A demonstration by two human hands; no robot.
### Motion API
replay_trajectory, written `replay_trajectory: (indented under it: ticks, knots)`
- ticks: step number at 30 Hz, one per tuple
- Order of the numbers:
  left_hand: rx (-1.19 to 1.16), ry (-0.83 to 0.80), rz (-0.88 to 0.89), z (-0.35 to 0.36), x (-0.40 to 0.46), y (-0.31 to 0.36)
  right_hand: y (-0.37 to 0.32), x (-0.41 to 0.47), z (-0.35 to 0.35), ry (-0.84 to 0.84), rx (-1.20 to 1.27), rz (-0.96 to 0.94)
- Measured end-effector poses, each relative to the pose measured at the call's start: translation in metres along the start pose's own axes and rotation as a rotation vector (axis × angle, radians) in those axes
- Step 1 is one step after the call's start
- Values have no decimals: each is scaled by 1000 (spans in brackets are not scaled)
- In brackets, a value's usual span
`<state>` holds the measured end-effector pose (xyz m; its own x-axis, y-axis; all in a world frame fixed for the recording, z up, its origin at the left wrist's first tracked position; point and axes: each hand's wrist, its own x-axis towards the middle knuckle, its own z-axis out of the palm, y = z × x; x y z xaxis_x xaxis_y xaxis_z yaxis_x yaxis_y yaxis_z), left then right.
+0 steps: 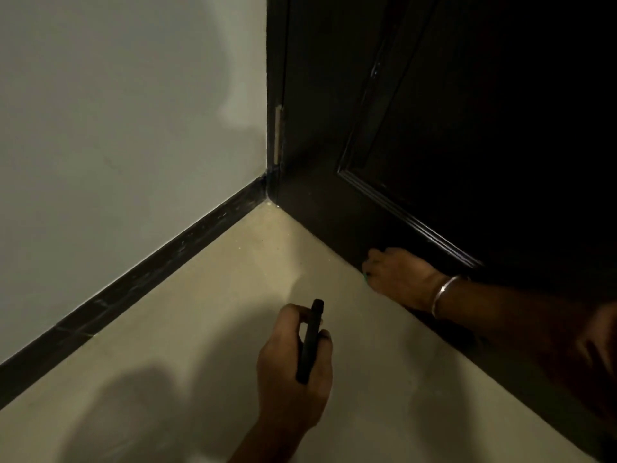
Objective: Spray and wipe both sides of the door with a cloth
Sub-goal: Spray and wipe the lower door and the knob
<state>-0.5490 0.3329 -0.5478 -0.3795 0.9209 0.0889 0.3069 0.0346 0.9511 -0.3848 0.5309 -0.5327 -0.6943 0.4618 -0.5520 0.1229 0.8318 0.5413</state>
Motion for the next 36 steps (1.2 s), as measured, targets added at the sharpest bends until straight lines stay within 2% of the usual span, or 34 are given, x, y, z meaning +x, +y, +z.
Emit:
replay_trajectory:
  ticks: [2,4,8,12,16,20,25,32,34,36]
  knots:
    - [-24,10,51,6,3,5,14,11,-18,121,5,60]
    - [-36,10,80,15,2,8,15,18,-28,146,-59,127]
    - [-21,-53,119,33,-3,13,-13,-8,-1,-46,-79,222]
    - [-11,-131,100,63,-13,20,-32,-90,42,-87,-3,196]
    - [-30,-268,57,105,-31,40,-62,-183,96,-241,126,219]
    - [-73,-396,98,143,-53,60,-98,-256,137,-361,224,302]
    - [-76,-492,95,171,-75,79,-139,-327,169,-535,358,515]
    - [-56,-547,134,175,-96,96,-139,-338,159,-563,543,764]
    - [-68,-541,138,172,-97,106,-135,-354,154,-562,640,893]
    - [-83,-532,174,170,-94,114,-139,-368,148,-467,766,1093]
